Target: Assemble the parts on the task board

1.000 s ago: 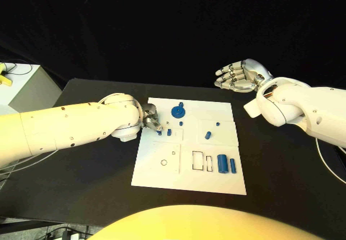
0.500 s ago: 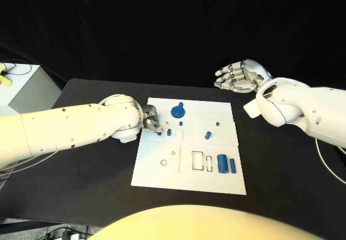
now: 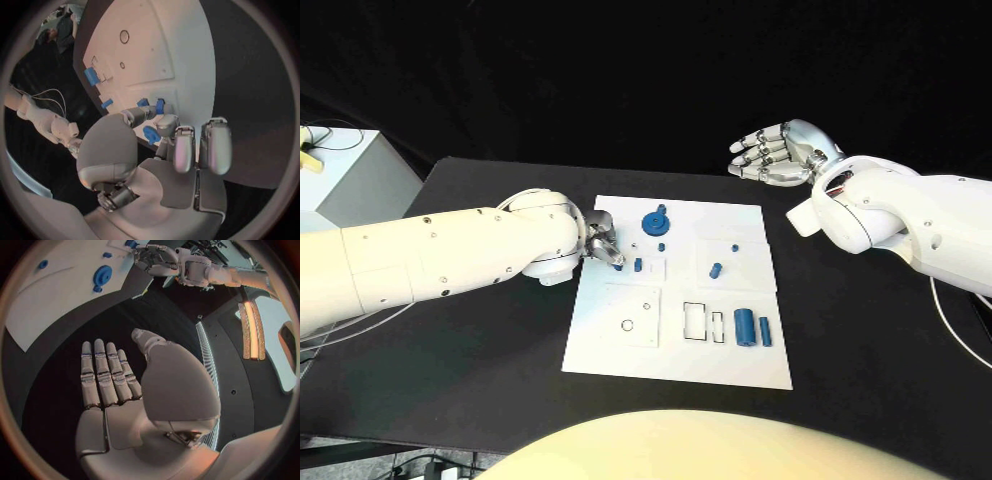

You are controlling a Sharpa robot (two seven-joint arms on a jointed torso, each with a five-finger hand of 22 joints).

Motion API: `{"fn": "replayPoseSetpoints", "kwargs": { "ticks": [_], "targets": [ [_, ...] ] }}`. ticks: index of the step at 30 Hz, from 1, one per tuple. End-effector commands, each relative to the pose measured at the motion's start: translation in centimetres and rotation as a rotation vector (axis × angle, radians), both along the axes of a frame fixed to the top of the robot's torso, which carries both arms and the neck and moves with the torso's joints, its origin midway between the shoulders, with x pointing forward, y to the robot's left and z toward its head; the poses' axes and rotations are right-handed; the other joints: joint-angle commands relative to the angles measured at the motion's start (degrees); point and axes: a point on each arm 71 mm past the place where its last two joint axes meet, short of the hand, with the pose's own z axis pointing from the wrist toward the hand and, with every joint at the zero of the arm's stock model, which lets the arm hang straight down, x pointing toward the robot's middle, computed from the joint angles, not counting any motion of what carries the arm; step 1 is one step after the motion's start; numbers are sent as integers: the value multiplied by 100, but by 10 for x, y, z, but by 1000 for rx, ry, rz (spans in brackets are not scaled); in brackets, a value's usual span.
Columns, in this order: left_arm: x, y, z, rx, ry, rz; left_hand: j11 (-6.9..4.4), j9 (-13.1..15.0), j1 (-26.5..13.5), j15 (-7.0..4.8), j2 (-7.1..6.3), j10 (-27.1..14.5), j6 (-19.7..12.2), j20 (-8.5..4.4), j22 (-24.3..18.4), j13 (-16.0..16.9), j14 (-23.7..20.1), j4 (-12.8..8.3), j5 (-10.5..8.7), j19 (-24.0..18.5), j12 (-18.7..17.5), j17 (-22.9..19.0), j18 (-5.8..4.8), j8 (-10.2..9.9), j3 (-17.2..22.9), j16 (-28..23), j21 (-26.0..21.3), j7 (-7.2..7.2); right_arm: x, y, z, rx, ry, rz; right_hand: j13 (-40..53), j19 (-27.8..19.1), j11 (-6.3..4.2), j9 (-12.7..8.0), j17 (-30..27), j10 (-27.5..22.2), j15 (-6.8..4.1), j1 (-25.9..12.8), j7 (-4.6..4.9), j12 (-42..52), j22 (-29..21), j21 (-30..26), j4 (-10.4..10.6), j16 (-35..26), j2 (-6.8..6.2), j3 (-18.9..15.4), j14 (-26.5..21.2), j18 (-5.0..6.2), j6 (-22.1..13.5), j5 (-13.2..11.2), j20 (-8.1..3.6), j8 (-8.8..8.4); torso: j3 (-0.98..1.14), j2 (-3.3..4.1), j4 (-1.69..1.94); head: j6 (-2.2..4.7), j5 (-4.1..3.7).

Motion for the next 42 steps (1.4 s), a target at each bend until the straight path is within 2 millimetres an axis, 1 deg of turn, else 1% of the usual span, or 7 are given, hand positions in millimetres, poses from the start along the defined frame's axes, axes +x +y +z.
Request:
{"fn": "replayPoseSetpoints", "kwargs": {
  "ticks": [1, 12, 19, 34, 37, 39, 42],
  "targets": [
    [-2, -3, -2, 1, 22, -24, -9, 5, -6, -37, 46, 27, 129, 10, 307, 8, 606, -1088, 17, 27, 24, 1509, -70, 22, 1136, 19, 17, -113, -1, 1, 0, 2, 0, 20, -4, -39, 24, -1, -9, 24, 40, -54, 274, -26, -5, -10, -29, -32, 3, -11, 14, 75, -12, 24, -18, -35, 1, 3, 0, 0, -5],
    [-4, -5, -6, -11, 55, -23, -40, 17, -183, -54, 26, 129, 194, -1, 343, 117, 606, -985, -43, 46, 76, 1509, -78, 83, 1001, 19, 31, -163, -1, 1, 0, 2, 3, 20, -4, -47, 29, -1, -23, 24, 45, -61, 281, -32, -24, -11, -32, -43, 4, -19, 5, 74, -7, 27, -15, -39, 2, 4, -8, 0, -11],
    [-4, -6, -7, -21, 52, -18, -77, 30, -281, -81, 29, 185, 229, -22, 369, 165, 606, -901, -85, 61, 94, 1509, -84, 123, 841, 19, 39, -213, -2, 0, 0, 1, 5, 20, -5, -53, 32, -2, -33, 24, 49, -65, 284, -36, -37, -12, -33, -50, 4, -24, -2, 73, -5, 27, -13, -42, 2, 0, -2, 0, -37],
    [-2, -7, -6, -39, 23, -4, -92, 35, -295, -94, 35, 199, 245, -33, 384, 167, 606, -884, -104, 71, 93, 1509, -87, 139, 782, 19, 46, -232, -1, 1, -1, 0, 10, 21, -5, -87, 42, -6, -78, 26, 64, -77, 297, -54, -96, -15, -44, -86, 16, -44, -36, 68, 1, 28, -3, -58, 0, -1, 4, 0, -50],
    [-2, -7, -6, -37, 26, -4, -99, 31, -353, -103, -7, 191, 227, -43, 381, 154, 606, -842, -124, 70, 77, 1509, -87, 132, 693, 19, 42, -246, -1, 1, -1, 0, 11, 21, -5, -99, 46, -8, -91, 24, 68, -79, 300, -61, -113, -15, -47, -95, 19, -50, -45, 67, 1, 28, 0, -64, -1, -2, 3, 0, -52],
    [-2, -7, -6, -36, 29, -5, -112, 24, -426, -115, -63, 187, 225, -52, 381, 150, 606, -789, -131, 72, 68, 1509, -88, 126, 585, 19, 39, -267, -1, 1, -1, 0, 11, 21, -5, -107, 48, -9, -99, 23, 71, -80, 302, -64, -124, -15, -50, -101, 20, -53, -51, 66, 1, 28, 2, -68, -3, -2, 3, 0, -50],
    [-2, -6, -6, -33, 34, -5, -137, -10, -569, -136, -145, 174, 277, -73, 383, 154, 606, -629, -140, 76, 61, 1509, -89, 106, 276, 19, 33, -300, -1, 0, -1, 0, 11, 21, -6, -115, 50, -10, -107, 22, 74, -81, 305, -68, -134, -16, -53, -106, 22, -57, -56, 65, 1, 27, 4, -72, -2, -3, 2, 0, -49]
  ]
}}
